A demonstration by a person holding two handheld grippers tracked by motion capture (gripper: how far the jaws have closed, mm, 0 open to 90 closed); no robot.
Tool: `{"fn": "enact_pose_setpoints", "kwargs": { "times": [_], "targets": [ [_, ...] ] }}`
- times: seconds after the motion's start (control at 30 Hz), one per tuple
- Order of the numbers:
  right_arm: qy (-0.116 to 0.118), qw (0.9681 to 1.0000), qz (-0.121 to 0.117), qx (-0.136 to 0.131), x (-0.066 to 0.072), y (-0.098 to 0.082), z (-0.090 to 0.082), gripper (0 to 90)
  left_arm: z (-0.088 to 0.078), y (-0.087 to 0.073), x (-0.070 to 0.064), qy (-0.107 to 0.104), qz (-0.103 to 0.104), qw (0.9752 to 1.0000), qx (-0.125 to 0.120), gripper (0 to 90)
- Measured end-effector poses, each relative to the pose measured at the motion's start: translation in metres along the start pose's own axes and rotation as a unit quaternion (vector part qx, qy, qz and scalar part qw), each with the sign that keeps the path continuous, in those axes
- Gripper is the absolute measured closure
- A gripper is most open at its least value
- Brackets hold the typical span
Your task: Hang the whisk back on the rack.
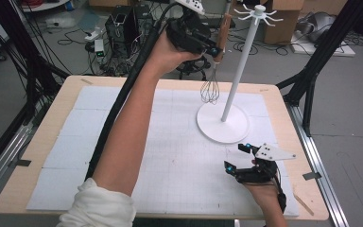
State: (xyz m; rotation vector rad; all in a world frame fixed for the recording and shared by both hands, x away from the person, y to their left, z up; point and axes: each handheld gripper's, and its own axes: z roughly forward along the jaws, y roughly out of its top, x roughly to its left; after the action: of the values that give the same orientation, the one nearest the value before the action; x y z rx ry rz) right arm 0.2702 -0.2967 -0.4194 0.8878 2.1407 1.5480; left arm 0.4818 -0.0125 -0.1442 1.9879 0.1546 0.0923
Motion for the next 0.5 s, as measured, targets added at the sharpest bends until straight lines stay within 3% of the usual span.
{"fn": "enact_pose_setpoints", "kwargs": {
  "times": [0.5],
  "targets": [
    [0.0, 1.0, -0.001, -0.003, -0.002, -0.001, -0.001, 11.0, 0.019, 0.01, 0.009, -0.004, -0.007, 0.9999, 0.006, 70.5]
  ]
}}
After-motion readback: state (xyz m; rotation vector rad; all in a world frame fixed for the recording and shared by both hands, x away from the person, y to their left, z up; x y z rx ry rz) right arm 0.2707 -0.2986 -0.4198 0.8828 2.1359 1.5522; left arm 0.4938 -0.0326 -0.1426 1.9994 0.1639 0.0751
